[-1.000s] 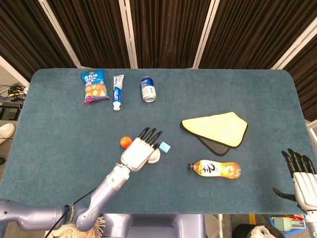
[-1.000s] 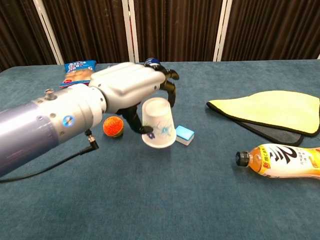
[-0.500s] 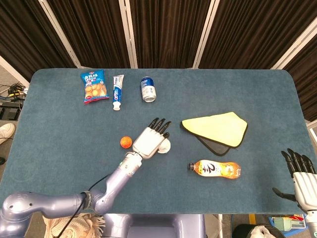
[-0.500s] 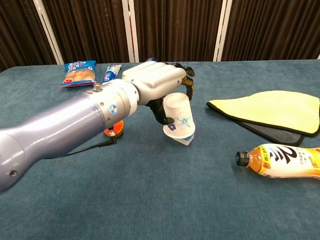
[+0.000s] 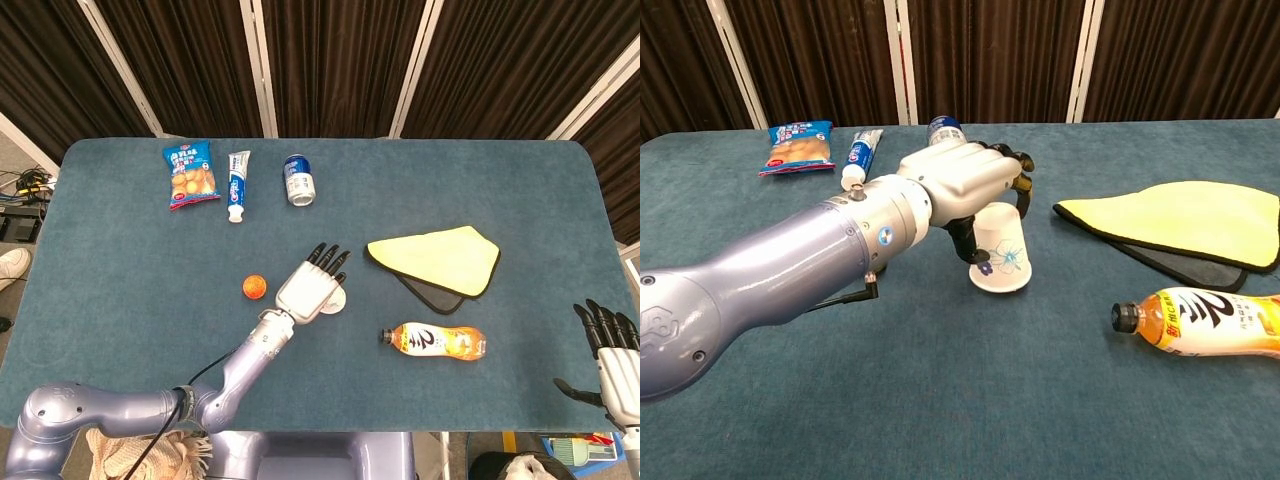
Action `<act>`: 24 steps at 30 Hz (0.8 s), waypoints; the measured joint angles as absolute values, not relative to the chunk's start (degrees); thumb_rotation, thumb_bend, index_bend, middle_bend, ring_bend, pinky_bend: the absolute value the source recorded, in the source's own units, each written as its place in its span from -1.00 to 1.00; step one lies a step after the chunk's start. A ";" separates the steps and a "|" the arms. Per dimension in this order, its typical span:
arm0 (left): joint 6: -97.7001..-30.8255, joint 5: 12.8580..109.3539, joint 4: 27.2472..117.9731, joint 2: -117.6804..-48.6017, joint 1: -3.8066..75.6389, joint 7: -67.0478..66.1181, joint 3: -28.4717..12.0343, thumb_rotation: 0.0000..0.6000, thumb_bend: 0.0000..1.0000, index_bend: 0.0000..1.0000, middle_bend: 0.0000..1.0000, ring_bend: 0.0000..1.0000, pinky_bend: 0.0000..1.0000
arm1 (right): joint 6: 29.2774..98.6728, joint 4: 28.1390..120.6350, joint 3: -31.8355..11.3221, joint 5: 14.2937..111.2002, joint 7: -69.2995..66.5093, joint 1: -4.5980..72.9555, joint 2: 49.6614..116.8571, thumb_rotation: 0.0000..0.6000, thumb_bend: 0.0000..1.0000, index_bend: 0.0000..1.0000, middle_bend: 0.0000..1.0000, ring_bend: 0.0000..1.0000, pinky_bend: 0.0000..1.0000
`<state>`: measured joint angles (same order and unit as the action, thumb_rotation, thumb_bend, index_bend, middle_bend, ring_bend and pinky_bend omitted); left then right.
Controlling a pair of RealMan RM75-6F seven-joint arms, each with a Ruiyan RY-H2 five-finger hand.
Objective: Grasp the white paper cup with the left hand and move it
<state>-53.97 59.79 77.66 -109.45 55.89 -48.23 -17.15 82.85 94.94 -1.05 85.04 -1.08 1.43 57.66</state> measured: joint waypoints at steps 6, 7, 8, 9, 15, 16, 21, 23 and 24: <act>-54.33 58.44 76.54 -109.41 56.79 -49.95 -16.43 1.00 -0.63 -0.87 -0.91 -0.99 -0.83 | 83.62 95.35 -0.41 86.85 -0.90 1.16 57.52 1.00 -0.85 -1.00 -1.00 -1.00 -1.00; -54.31 58.15 76.31 -109.46 57.01 -49.99 -16.36 1.00 -0.67 -0.95 -0.91 -0.99 -0.83 | 83.83 95.41 -0.31 87.12 -0.80 1.08 57.53 1.00 -0.85 -1.00 -1.00 -1.00 -1.00; -54.33 57.90 76.09 -109.59 57.25 -49.93 -16.28 1.00 -0.70 -0.99 -0.91 -0.99 -0.83 | 84.07 95.45 -0.22 87.32 -0.66 0.96 57.55 1.00 -0.85 -1.00 -1.00 -1.00 -1.00; -54.36 57.89 76.08 -109.63 57.31 -49.76 -16.25 1.00 -0.72 -1.00 -0.91 -0.99 -0.83 | 84.20 95.45 -0.20 87.38 -0.60 0.90 57.58 1.00 -0.85 -1.00 -1.00 -1.00 -1.00; -55.14 59.87 78.54 -108.77 57.13 -47.60 -15.29 1.00 -0.75 -1.00 -0.92 -0.99 -0.83 | 84.65 95.06 -0.52 87.07 -0.54 0.74 57.72 1.00 -0.85 -1.00 -1.00 -1.00 -1.00; -55.42 60.40 79.36 -108.36 56.95 -47.42 -14.91 1.00 -0.75 -1.00 -0.93 -0.99 -0.83 | 84.72 95.03 -0.54 87.07 -0.52 0.72 57.72 1.00 -0.85 -1.00 -1.00 -1.00 -1.00; -59.32 65.07 86.97 -102.50 53.27 -47.59 -9.08 1.00 -0.77 -1.00 -0.92 -0.99 -0.83 | 85.33 94.28 -0.71 87.69 -0.49 0.74 58.03 1.00 -0.85 -1.00 -1.00 -1.00 -1.00; -62.16 67.54 90.27 -99.09 50.82 -47.95 -5.74 1.00 -0.79 -1.00 -0.92 -0.99 -0.83 | 85.40 94.12 -0.73 87.81 -0.35 0.76 58.31 1.00 -0.85 -1.00 -1.00 -1.00 -1.00; -64.42 69.41 92.22 -96.75 49.02 -48.13 -3.50 1.00 -0.79 -1.00 -0.92 -0.99 -0.83 | 85.45 94.05 -0.73 87.90 -0.19 0.77 58.48 1.00 -0.85 -1.00 -1.00 -1.00 -1.00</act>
